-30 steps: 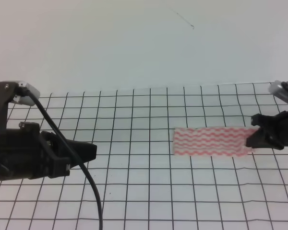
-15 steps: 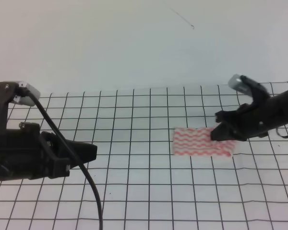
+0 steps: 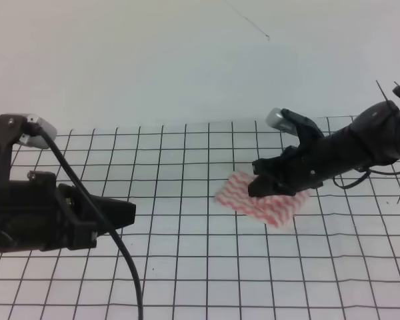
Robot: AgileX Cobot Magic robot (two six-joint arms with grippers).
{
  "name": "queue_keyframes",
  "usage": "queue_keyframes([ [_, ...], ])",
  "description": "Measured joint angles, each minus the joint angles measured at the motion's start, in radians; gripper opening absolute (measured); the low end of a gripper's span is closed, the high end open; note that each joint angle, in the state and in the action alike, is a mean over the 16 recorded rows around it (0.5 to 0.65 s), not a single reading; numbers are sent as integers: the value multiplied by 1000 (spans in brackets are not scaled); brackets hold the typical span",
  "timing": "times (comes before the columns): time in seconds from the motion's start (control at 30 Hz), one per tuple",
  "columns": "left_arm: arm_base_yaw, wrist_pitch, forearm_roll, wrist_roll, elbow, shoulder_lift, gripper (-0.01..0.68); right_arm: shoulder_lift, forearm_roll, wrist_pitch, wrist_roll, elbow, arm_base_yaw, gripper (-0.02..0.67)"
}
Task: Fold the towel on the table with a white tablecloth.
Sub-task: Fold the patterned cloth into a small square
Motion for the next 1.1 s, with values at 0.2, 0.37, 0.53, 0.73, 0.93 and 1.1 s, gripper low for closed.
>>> queue_keyframes([
  [0.2,0,3,0,0,0,0,-1,3,15,7,-5,-48,11,8],
  [0.37,0,5,0,0,0,0,-1,16,21,28,-7,-94,13,8],
  [0.53,0,5,0,0,0,0,-1,45,22,57,-8,-138,24,8],
  [0.73,0,5,0,0,0,0,-1,96,22,79,-8,-183,53,8],
  [0.93,0,5,1,2,0,0,-1,142,22,85,-12,-214,81,10],
  [1.1,0,6,1,3,0,0,-1,165,22,98,-40,-245,92,41],
])
